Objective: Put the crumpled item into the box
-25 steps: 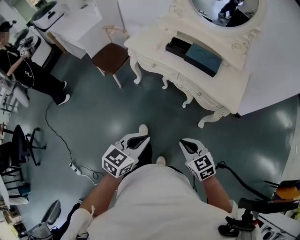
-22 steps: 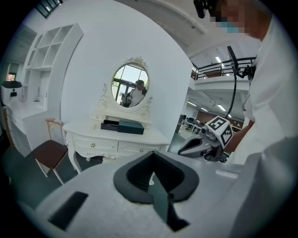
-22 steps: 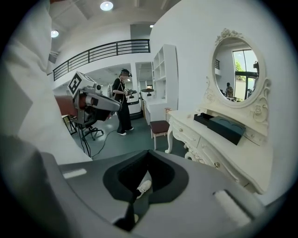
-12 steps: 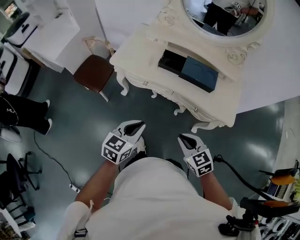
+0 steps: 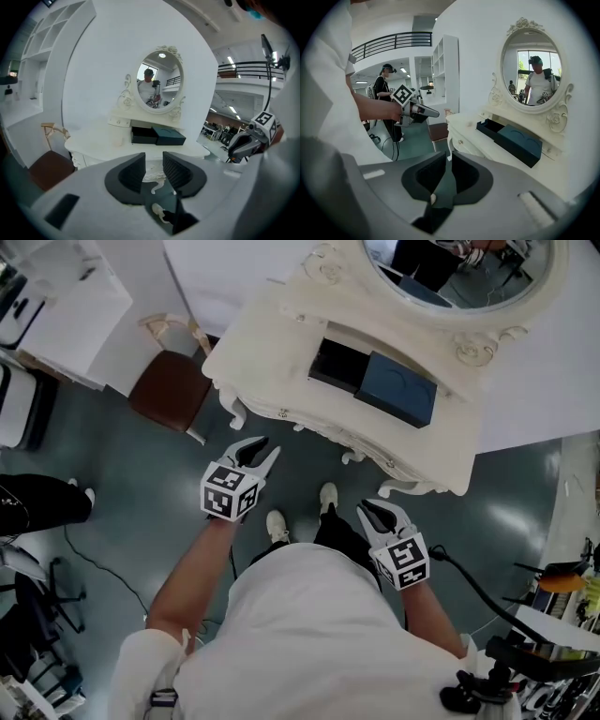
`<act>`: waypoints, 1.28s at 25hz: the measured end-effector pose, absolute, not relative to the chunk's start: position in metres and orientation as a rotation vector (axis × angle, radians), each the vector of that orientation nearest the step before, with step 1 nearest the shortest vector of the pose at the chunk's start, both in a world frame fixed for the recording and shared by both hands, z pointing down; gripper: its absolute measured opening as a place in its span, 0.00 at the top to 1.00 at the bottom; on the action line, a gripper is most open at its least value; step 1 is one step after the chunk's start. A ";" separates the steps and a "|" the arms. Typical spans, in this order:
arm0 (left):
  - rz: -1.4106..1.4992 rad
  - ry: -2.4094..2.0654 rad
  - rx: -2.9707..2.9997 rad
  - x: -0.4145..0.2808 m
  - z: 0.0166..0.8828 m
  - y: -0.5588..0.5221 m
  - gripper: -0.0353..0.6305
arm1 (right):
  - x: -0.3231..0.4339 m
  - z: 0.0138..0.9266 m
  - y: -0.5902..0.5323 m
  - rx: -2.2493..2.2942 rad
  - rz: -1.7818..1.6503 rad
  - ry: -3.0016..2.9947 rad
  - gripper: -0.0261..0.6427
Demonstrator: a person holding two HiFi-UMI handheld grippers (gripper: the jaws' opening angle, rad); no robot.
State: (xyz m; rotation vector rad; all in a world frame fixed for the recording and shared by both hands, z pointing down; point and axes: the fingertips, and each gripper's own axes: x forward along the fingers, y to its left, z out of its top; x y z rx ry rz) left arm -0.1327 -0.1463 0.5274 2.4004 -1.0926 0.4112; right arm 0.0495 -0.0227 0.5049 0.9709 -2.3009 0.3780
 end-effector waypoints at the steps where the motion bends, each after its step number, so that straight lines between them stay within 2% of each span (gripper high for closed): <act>1: 0.418 -1.109 2.383 -0.134 0.533 -0.163 0.77 | 0.051 0.507 -0.033 0.966 0.382 -2.305 0.90; 13: 0.597 -1.274 2.182 -0.111 0.596 -0.341 0.67 | 0.118 0.513 -0.180 0.895 0.391 -2.363 0.90; 20: 0.769 -1.302 2.064 -0.099 0.645 -0.405 0.62 | 0.166 0.524 -0.240 0.872 0.437 -2.358 0.90; 26: 0.909 -1.302 1.989 -0.095 0.673 -0.423 0.63 | 0.195 0.531 -0.270 0.852 0.468 -2.359 0.90; 28: 0.949 -1.309 1.974 -0.097 0.679 -0.424 0.69 | 0.199 0.532 -0.278 0.846 0.474 -2.362 0.90; 32: 0.976 -1.348 1.961 -0.100 0.674 -0.426 0.72 | 0.207 0.534 -0.291 0.836 0.477 -2.378 0.90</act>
